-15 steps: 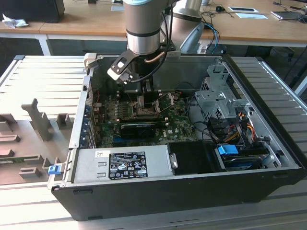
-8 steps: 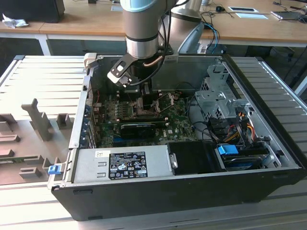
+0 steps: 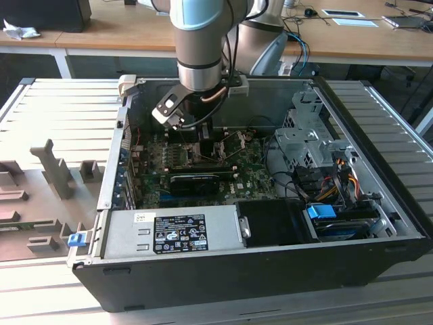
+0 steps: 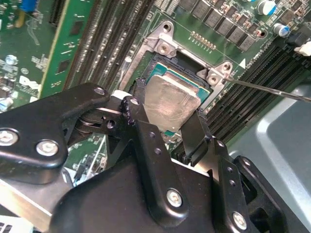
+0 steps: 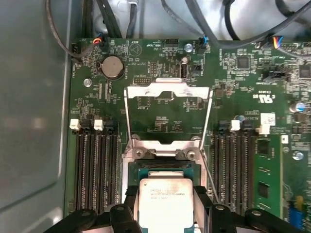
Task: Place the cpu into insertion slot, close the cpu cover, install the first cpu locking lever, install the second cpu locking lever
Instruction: 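Place the cpu into insertion slot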
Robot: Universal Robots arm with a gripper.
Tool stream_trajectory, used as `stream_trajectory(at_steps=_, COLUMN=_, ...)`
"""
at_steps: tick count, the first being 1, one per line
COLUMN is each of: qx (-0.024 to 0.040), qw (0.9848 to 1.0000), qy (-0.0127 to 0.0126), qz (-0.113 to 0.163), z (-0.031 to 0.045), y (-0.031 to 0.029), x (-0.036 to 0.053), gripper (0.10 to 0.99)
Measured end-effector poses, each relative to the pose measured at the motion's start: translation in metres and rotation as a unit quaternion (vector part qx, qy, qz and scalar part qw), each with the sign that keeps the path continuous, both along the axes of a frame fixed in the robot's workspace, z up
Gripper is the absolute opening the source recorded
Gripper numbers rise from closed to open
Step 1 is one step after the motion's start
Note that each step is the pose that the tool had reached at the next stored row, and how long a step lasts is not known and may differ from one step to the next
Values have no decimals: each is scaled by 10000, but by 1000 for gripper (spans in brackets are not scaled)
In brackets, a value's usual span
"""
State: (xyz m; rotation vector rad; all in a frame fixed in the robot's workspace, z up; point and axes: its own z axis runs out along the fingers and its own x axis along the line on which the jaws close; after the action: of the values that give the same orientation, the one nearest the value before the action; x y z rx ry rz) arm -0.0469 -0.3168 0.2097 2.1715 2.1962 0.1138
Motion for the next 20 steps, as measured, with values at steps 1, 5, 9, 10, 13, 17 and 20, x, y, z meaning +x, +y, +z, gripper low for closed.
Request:
stream_trajectory(at_steps=1, qx=1, qw=10000, qy=0, qz=-24, z=-8, y=4, x=0, gripper=537)
stream_trajectory(at_steps=5, qx=-4, qw=9999, qy=-1, qz=-144, z=-34, y=5, x=0, gripper=537)
stream_trajectory(at_steps=9, qx=-27, qw=9999, qy=0, qz=-146, z=-74, y=5, x=1, gripper=537)
stream_trajectory(at_steps=10, qx=-28, qw=9999, qy=0, qz=-146, z=-81, y=5, x=1, gripper=537)
stream_trajectory(at_steps=13, qx=-30, qw=9999, qy=0, qz=-147, z=-87, y=5, x=2, gripper=537)
stream_trajectory(at_steps=17, qx=-29, qw=9999, qy=-1, qz=-146, z=-90, y=6, x=5, gripper=537)
stream_trajectory(at_steps=20, qx=-29, qw=9999, qy=-1, qz=-147, z=-92, y=6, x=9, gripper=537)
